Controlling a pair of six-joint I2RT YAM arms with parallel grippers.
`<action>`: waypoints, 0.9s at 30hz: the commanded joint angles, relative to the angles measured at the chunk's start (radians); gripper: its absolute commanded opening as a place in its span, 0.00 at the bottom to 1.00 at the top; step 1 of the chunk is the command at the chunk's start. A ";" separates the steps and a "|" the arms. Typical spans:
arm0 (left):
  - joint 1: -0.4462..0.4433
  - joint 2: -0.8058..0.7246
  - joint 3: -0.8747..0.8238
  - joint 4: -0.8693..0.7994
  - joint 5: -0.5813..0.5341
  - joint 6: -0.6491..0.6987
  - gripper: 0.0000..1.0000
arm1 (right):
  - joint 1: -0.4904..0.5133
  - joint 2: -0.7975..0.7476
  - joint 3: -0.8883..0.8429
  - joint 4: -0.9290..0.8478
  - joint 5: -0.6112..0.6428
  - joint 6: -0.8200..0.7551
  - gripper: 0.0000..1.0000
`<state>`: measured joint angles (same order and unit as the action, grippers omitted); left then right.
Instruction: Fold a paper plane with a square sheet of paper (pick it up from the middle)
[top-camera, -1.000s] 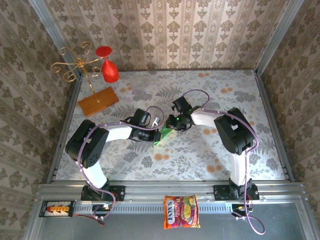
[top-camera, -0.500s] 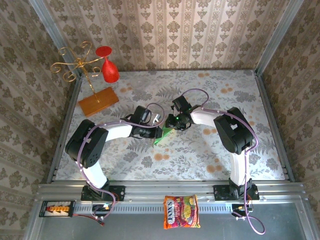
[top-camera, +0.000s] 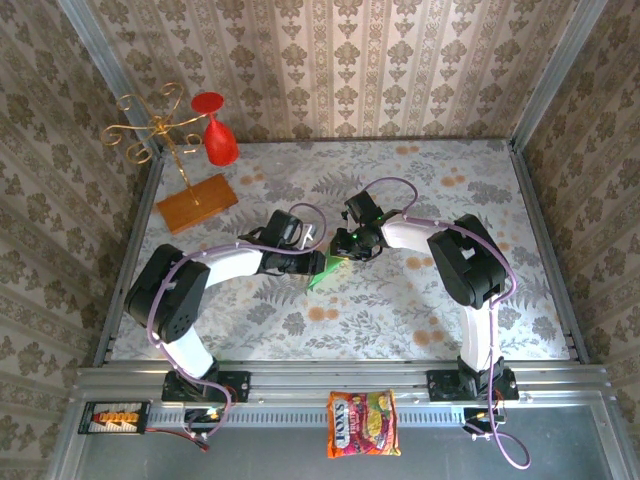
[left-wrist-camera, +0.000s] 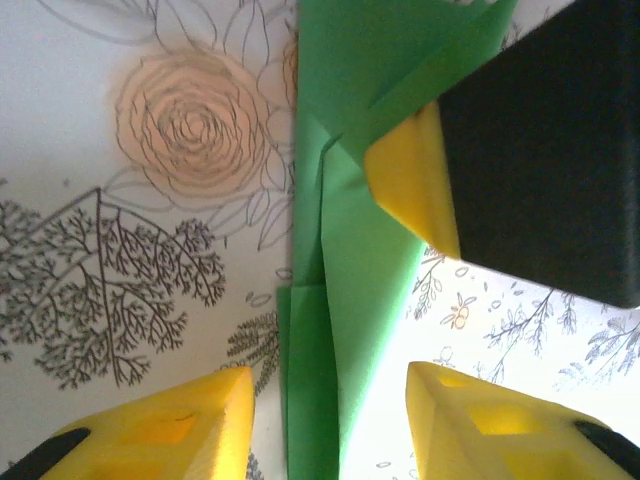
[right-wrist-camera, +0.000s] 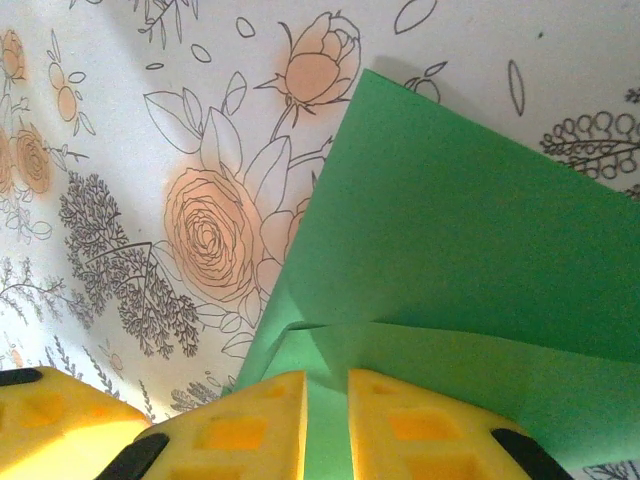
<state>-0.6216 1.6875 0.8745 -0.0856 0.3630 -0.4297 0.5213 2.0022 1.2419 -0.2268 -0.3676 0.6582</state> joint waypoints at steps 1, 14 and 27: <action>-0.004 0.014 0.014 -0.047 -0.007 0.002 0.44 | -0.005 -0.032 0.014 -0.002 -0.023 0.011 0.19; -0.006 0.060 0.015 -0.078 -0.008 0.009 0.33 | -0.012 -0.057 0.014 0.029 -0.043 0.025 0.19; -0.013 0.087 0.020 -0.095 -0.032 0.018 0.24 | -0.032 -0.088 -0.004 0.043 -0.051 0.003 0.19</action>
<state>-0.6212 1.7290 0.8825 -0.1356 0.3336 -0.4263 0.4976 1.9514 1.2419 -0.1867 -0.3988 0.6765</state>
